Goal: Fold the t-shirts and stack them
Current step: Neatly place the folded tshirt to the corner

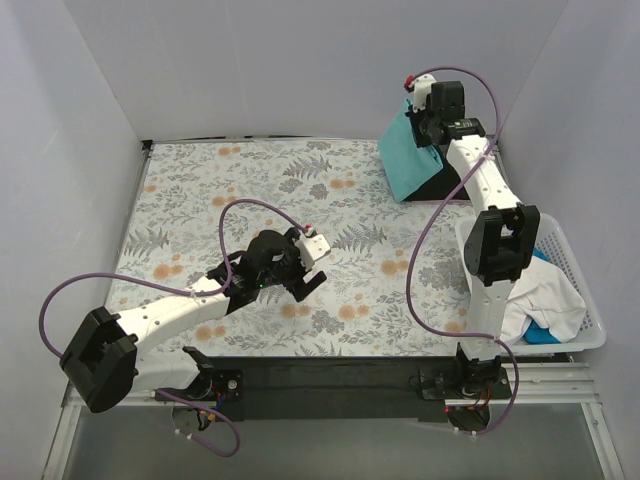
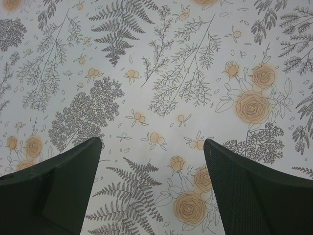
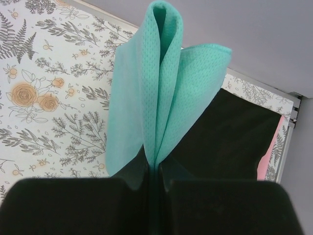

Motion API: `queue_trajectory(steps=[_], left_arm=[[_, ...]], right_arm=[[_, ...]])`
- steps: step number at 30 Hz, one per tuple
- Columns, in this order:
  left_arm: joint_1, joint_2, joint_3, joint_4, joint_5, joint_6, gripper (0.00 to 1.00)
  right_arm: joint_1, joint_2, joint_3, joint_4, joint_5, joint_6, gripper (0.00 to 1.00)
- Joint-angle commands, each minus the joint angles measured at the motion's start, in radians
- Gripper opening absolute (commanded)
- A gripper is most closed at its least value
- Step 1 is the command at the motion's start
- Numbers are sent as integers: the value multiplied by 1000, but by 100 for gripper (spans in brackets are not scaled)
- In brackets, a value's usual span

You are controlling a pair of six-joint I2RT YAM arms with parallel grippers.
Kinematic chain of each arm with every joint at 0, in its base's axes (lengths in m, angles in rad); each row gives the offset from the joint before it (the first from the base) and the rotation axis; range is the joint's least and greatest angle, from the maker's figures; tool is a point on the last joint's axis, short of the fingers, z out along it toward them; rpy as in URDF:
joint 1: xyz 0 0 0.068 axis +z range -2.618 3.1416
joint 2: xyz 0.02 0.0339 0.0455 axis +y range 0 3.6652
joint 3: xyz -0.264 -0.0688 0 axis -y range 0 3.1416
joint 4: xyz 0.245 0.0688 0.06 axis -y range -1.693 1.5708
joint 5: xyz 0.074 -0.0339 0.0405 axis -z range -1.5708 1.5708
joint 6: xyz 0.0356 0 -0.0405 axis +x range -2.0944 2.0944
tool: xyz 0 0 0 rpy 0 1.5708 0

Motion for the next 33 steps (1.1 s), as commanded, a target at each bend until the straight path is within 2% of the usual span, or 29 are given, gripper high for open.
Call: queue_trajectory(steps=[1,22,33], left_arm=[[0,-38,-9,17,-16,14,86],[1,-37,-6,17,-22,28,86],[0,-29,9,3,-23,34,86]], right_arm=[[-8,-72,57,2,27,-3,1],[-62,-77,58,-15,9,-21,1],[-127,-14,50,30,9,-95,1]])
